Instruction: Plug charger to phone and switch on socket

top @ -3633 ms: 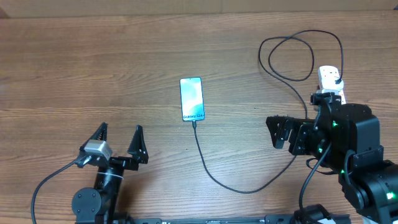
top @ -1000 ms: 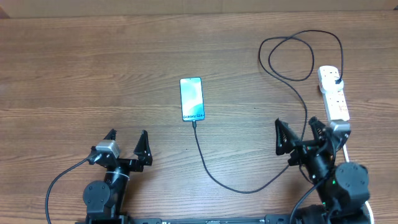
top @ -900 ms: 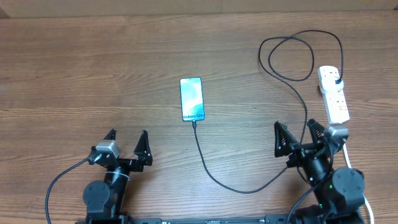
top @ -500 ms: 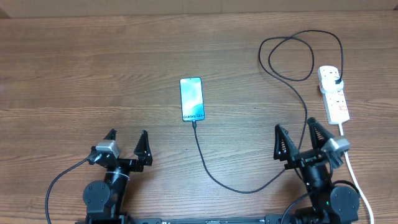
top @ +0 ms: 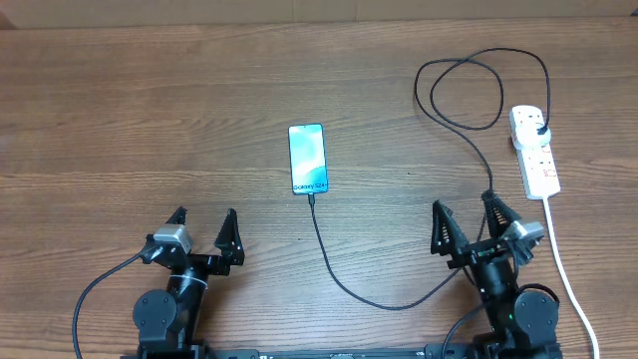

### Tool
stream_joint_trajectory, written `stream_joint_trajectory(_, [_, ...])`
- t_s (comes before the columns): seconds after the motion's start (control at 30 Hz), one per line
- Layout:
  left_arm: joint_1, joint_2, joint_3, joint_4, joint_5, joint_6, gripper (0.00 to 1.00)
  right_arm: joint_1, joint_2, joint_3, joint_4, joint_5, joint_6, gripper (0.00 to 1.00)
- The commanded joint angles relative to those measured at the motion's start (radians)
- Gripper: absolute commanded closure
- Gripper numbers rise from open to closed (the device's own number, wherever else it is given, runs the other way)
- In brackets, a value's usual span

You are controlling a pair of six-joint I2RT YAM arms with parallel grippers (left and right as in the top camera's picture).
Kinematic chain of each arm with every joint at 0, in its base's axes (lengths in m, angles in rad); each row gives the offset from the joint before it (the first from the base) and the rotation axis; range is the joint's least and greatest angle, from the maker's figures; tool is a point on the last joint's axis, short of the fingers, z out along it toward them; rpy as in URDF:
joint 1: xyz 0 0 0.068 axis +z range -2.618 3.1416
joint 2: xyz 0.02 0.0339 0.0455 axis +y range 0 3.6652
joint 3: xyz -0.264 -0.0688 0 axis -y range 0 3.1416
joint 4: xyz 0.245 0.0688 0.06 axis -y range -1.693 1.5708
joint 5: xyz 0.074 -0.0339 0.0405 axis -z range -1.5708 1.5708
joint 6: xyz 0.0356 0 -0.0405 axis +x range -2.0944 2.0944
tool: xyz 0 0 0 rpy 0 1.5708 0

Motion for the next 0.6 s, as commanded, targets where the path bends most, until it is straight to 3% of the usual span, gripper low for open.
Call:
stream_joint_trajectory(0.0, [0.008, -0.011, -0.005, 0.0, -0.003, 0.02, 0.01, -0.005, -0.01, -0.01, -0.03, 0.01, -0.002, 0.0])
stream_joint_trajectory(0.13, [0.008, -0.011, -0.005, 0.0, -0.003, 0.02, 0.0, -0.005, -0.01, -0.01, -0.132, 0.01, -0.001, 0.0])
stream_joint_trajectory(0.57, [0.008, -0.011, -0.005, 0.0, -0.003, 0.02, 0.0, -0.005, -0.01, -0.01, -0.127, 0.01, -0.001, 0.0])
